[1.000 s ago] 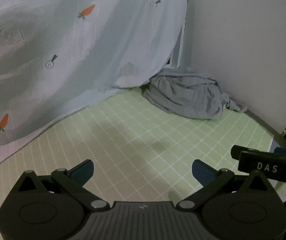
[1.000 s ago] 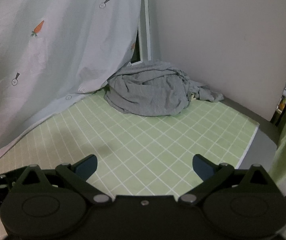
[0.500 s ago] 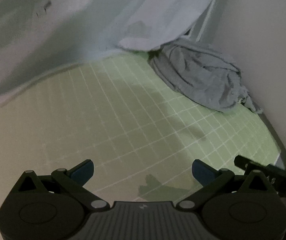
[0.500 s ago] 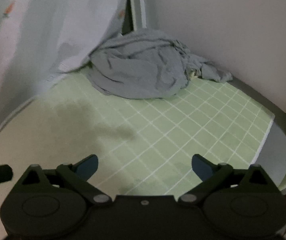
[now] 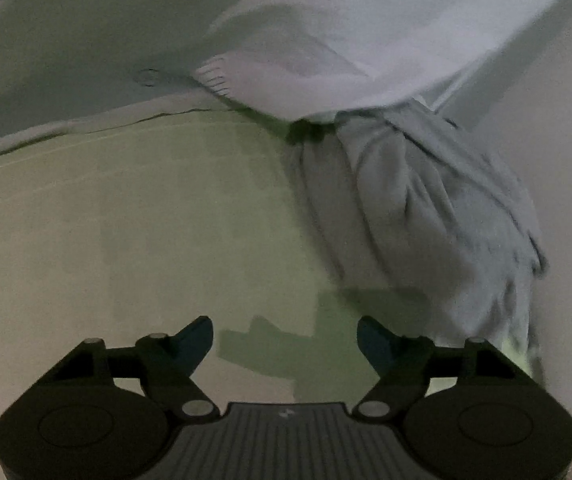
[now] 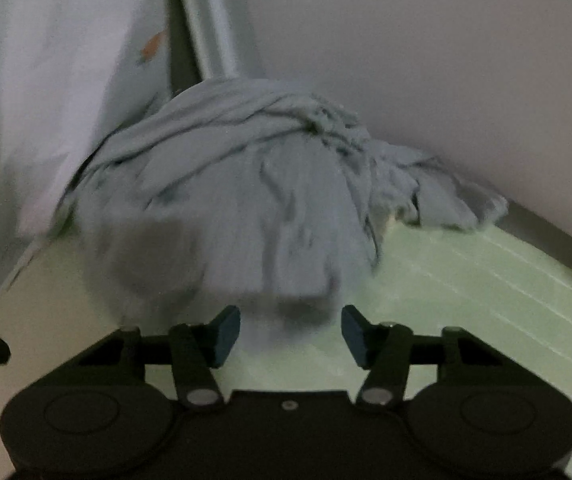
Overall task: Fold clothes
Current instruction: 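Reach both grippers into the grey clothes pile and grasp the fabric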
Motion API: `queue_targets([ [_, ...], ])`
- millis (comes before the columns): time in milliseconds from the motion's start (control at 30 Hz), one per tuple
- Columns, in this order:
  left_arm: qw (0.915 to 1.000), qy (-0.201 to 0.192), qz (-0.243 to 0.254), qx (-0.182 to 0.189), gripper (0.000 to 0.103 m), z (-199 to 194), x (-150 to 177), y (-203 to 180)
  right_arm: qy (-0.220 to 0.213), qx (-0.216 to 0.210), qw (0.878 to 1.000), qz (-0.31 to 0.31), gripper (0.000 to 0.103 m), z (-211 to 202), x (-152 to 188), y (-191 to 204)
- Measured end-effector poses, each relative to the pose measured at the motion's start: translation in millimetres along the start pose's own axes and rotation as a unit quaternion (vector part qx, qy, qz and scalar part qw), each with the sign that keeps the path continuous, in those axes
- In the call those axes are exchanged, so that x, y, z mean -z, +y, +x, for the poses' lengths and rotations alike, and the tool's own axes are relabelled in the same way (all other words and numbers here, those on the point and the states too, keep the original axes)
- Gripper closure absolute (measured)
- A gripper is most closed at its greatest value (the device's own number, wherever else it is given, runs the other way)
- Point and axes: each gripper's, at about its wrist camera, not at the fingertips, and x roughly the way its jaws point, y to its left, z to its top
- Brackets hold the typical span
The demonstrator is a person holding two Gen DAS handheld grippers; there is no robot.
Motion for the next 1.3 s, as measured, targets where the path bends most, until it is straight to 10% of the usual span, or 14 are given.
queue_targets([
  [267, 0.9976, 0.020, -0.043, 0.051, 0.028, 95, -68, -17, 0.017, 0.035, 0.999, 0.023, 0.043, 54, -5, 25],
  [333, 0.9979, 0.010, -0.020, 0.061, 0.083, 96, -69, -29, 0.004, 0.022, 1.000, 0.013, 0.068, 50, 0, 27],
  [400, 0.9985, 0.005, -0.016, 0.052, 0.096, 92, -64, -36, -0.003, 0.010, 1.000, 0.002, 0.096, 42, 6, 28],
  [733, 0.9960, -0.079, 0.036, 0.024, 0.101, -32, 3, -25, -0.060, -0.049, 0.996, -0.054, 0.101, -65, 41, 28],
  [967, 0.9943, -0.100, 0.034, -0.015, 0.101, -136, 108, 27, -0.059, -0.113, 0.989, -0.074, 0.101, -138, 85, 34],
  [1300, 0.9838, -0.131, 0.033, -0.117, 0.100, -265, 219, 132, -0.001, -0.228, 0.961, -0.154, 0.101, -240, 214, 97],
])
